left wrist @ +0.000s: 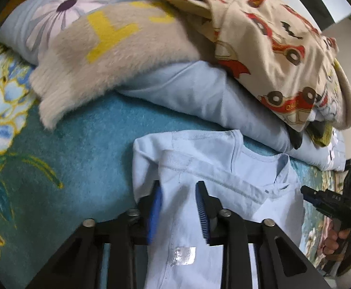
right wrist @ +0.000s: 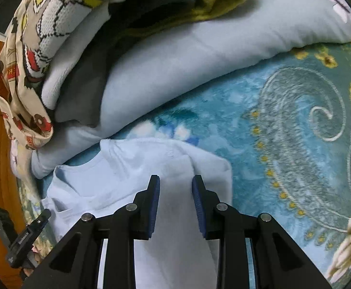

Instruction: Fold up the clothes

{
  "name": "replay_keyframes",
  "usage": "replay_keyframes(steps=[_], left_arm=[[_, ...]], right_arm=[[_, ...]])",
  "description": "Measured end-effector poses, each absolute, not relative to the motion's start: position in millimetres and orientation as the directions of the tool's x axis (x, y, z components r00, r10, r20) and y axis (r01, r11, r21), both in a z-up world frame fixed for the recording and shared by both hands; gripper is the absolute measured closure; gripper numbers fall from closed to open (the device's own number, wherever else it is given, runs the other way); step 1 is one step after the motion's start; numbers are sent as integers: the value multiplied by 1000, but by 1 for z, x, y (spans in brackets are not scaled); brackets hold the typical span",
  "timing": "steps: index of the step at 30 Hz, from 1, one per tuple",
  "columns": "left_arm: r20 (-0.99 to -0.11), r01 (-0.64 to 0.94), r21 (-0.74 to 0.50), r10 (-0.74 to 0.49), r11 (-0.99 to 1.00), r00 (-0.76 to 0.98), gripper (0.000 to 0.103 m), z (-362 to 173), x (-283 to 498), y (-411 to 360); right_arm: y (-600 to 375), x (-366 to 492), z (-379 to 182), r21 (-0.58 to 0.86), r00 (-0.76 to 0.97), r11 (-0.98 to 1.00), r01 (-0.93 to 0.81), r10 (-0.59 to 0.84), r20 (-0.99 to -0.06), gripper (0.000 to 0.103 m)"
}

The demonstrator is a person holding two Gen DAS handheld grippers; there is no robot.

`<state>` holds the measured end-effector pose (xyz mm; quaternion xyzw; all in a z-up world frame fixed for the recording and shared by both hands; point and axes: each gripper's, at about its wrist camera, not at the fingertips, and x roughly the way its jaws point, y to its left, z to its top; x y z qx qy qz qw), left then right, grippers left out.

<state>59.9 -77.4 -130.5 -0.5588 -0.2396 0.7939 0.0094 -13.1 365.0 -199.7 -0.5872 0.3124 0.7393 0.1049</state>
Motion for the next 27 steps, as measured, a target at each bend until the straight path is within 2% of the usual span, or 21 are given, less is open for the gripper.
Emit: replay_keyframes(steps=[1,2,3,5,8,12,15,19,23,25,27], left_arm=[[-883,239,-385,280,-892,-377,93,-129,61,-76],[-882,225,-380,278,-897,-379,95,-127,62,-74],[-880,215,-379,279,-900,-384,100,-126,64,-74],[-874,203,-382,280,-902,-398,101,-122,66,-75],[-838,185,-407,284,-895,-466,101,-100,69,-80],[-783,157,-429,280,-890,-555,101,-68,63,-87],[-815,196,-408,259,-892,-518,101,-84,39,-87],[-856,268,-392,243,-880,-455,101,-115,22,-88],[-878,296,-358,211,-886,-429,100,-118,12,-89],[-885,329,-358,206,-874,-417,99,-117,12,-96],[-889,380,-372,208,-847,-408,97,-115,17,-108]], right_arm=[[366,-11,-198,349,-299,-781,-518,-217,-929,85],[366,-8,-196,358,-309,-780,-513,-222,-925,100],[367,-6,-194,368,-319,-779,-508,-227,-920,100],[368,-1,-190,387,-339,-776,-499,-236,-911,102],[371,6,-184,416,-371,-770,-483,-250,-894,102],[388,5,-144,474,-503,-755,-453,-223,-835,102],[392,-9,-142,425,-477,-780,-460,-187,-859,102],[391,-19,-167,382,-408,-771,-509,-174,-896,102],[398,-16,-170,399,-413,-742,-538,-181,-893,101],[403,-6,-163,384,-423,-748,-541,-152,-893,99],[408,10,-157,370,-431,-752,-546,-126,-893,91]])
